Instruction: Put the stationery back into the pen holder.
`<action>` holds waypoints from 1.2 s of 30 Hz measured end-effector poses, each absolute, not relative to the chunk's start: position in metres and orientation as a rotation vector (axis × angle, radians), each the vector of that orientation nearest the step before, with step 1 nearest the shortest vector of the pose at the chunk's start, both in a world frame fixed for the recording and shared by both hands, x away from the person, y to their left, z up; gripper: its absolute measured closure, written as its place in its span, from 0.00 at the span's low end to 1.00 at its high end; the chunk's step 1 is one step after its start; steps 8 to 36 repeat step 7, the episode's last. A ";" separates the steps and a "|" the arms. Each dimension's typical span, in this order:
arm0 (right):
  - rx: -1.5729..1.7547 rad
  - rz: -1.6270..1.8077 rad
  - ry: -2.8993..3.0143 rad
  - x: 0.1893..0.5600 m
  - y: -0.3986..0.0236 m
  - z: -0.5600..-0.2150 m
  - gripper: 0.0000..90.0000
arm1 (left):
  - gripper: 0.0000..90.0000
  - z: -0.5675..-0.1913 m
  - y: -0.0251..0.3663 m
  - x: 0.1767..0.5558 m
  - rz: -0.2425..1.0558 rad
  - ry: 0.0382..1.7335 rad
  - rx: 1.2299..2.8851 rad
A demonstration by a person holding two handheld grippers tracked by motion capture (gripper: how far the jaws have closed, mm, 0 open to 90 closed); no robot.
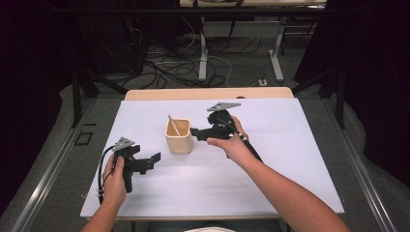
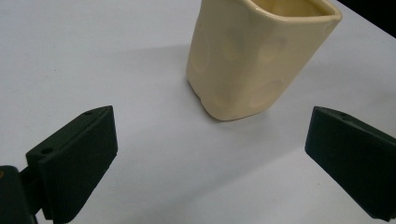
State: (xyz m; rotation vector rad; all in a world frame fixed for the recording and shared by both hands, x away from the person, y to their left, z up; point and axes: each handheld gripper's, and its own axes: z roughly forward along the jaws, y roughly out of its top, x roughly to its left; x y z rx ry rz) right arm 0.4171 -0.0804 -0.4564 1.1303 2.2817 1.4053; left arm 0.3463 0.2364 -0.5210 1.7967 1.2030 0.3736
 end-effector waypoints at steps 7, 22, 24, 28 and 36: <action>1.169 1.335 2.200 0.402 -0.114 -0.476 0.09 | 0.02 -0.521 0.237 0.347 0.376 1.212 1.792; 1.169 1.335 2.200 0.402 -0.114 -0.476 0.09 | 0.02 -0.521 0.237 0.347 0.376 1.212 1.792; 1.169 1.335 2.200 0.402 -0.114 -0.476 0.09 | 0.02 -0.521 0.237 0.347 0.376 1.212 1.792; 1.169 1.335 2.200 0.402 -0.114 -0.476 0.09 | 0.02 -0.521 0.237 0.347 0.376 1.212 1.792; 1.169 1.335 2.200 0.402 -0.114 -0.476 0.09 | 0.02 -0.521 0.237 0.347 0.376 1.212 1.792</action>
